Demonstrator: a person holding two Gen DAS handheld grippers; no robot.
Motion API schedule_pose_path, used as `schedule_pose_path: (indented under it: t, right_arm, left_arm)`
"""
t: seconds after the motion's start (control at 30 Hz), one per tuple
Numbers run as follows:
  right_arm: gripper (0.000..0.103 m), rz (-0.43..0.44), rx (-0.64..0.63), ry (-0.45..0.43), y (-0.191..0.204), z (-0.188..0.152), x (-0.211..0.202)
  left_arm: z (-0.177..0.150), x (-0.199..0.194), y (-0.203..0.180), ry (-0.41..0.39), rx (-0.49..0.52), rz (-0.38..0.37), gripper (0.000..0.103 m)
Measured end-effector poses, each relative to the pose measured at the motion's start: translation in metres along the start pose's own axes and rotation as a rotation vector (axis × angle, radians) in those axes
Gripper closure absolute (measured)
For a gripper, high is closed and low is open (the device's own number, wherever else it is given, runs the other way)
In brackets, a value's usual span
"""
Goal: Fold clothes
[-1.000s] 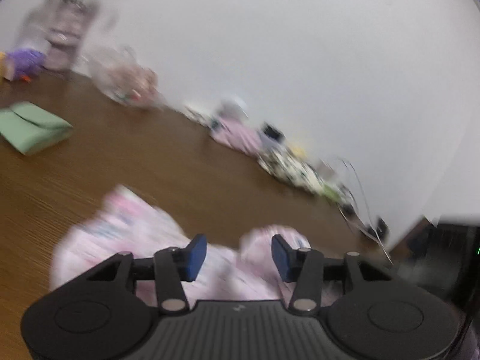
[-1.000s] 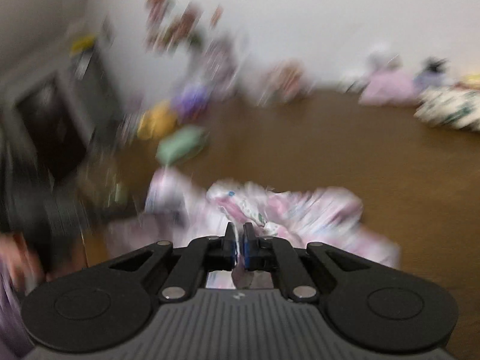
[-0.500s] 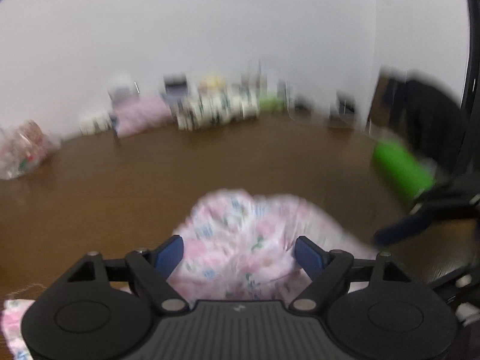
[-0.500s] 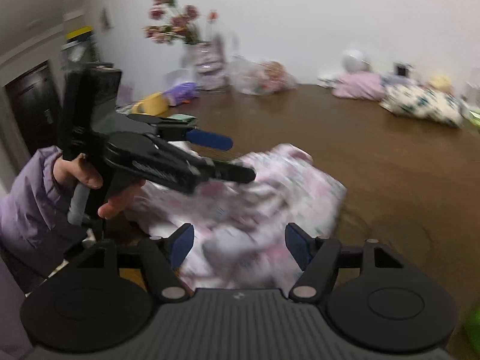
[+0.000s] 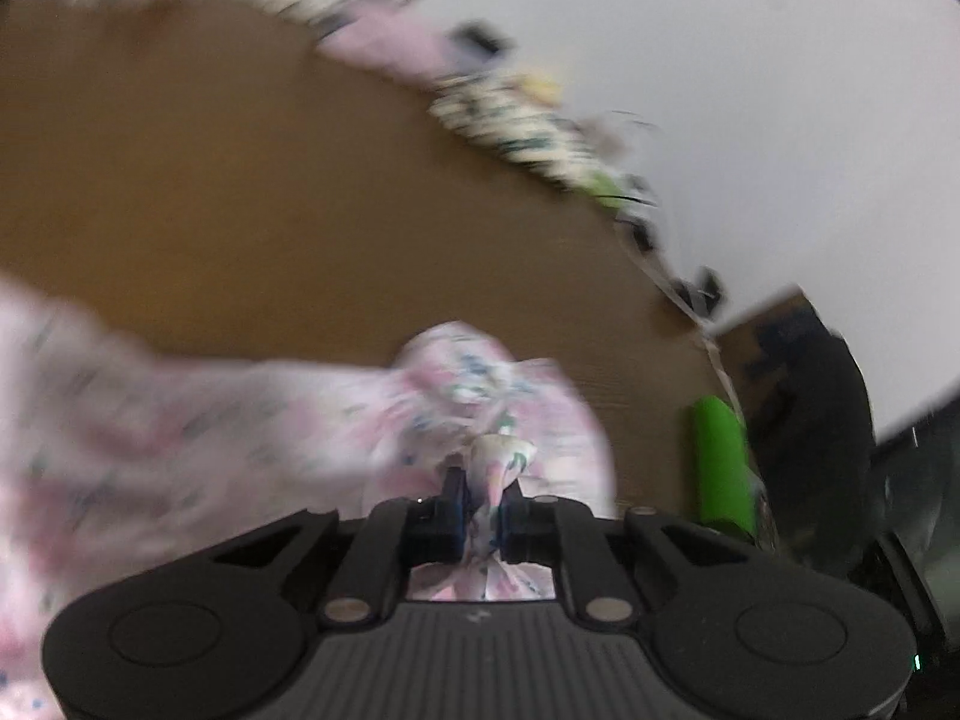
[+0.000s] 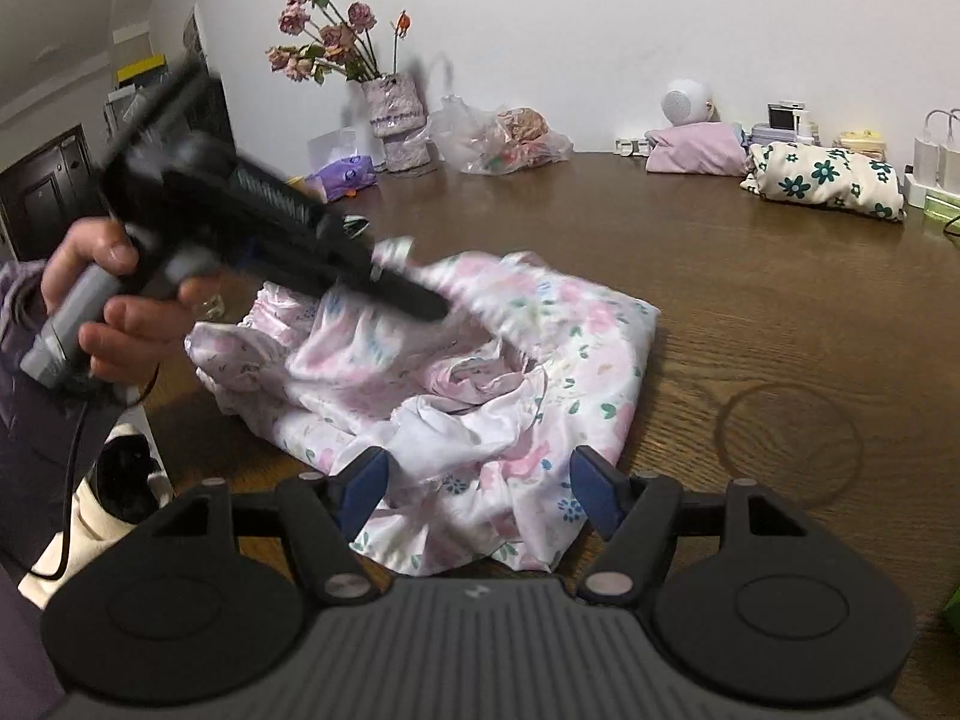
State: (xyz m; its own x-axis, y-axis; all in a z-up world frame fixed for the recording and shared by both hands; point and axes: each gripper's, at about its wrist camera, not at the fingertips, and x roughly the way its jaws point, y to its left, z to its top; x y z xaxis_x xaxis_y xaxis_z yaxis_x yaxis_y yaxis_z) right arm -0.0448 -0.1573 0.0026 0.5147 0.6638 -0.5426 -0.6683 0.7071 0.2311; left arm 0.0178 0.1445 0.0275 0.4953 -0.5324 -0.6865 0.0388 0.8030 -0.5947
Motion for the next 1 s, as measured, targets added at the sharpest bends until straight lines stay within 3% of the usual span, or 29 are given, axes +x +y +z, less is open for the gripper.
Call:
schedule_pose_path:
  t: [0.13, 0.27, 0.37, 0.4, 0.43, 0.47, 0.53, 0.63, 0.77, 0.83, 0.9, 0.97, 1.0]
  right_arm:
    - [0.034, -0.015, -0.008, -0.011, 0.000, 0.002, -0.007]
    - [0.035, 0.013, -0.062, -0.019, 0.009, 0.001, -0.015]
    - [0.038, 0.038, -0.128, 0.010, 0.023, -0.002, -0.009]
    - [0.042, 0.045, -0.144, 0.026, 0.027, -0.002, -0.004]
    - [0.058, 0.042, -0.154, 0.046, 0.031, -0.003, 0.004]
    - [0.083, 0.035, -0.153, 0.066, 0.034, -0.002, 0.013]
    - [0.097, 0.014, -0.137, 0.089, 0.038, 0.005, 0.029]
    - [0.099, 0.034, -0.083, 0.023, 0.043, 0.026, 0.031]
    - [0.099, 0.014, -0.014, 0.009, 0.048, 0.042, 0.052]
    - [0.098, -0.002, 0.008, 0.022, 0.051, 0.045, 0.066]
    - [0.096, -0.013, 0.007, 0.055, 0.054, 0.038, 0.080]
    - [0.086, -0.003, -0.004, 0.058, 0.057, 0.034, 0.083]
    - [0.079, 0.007, -0.016, 0.058, 0.058, 0.034, 0.078]
  left_arm:
    - [0.000, 0.004, 0.023, -0.028, -0.030, -0.013, 0.091]
    - [-0.009, 0.003, 0.008, -0.084, 0.132, 0.041, 0.088]
    - [-0.011, 0.002, 0.007, -0.096, 0.154, 0.037, 0.088]
    - [-0.011, 0.002, 0.007, -0.099, 0.153, 0.032, 0.088]
    - [-0.013, 0.000, 0.009, -0.102, 0.151, 0.024, 0.088]
    - [-0.014, -0.001, 0.010, -0.104, 0.149, 0.016, 0.088]
    - [-0.015, -0.003, 0.013, -0.105, 0.141, 0.004, 0.088]
    - [-0.014, 0.001, 0.012, -0.101, 0.144, -0.003, 0.088]
    - [-0.009, 0.003, 0.015, -0.099, 0.128, -0.024, 0.087]
    - [-0.009, -0.002, 0.015, -0.112, 0.133, -0.030, 0.079]
    - [-0.014, -0.013, 0.009, -0.142, 0.182, -0.034, 0.049]
    - [-0.019, -0.024, 0.004, -0.172, 0.231, -0.039, 0.033]
    - [-0.022, -0.030, 0.001, -0.187, 0.255, -0.041, 0.031]
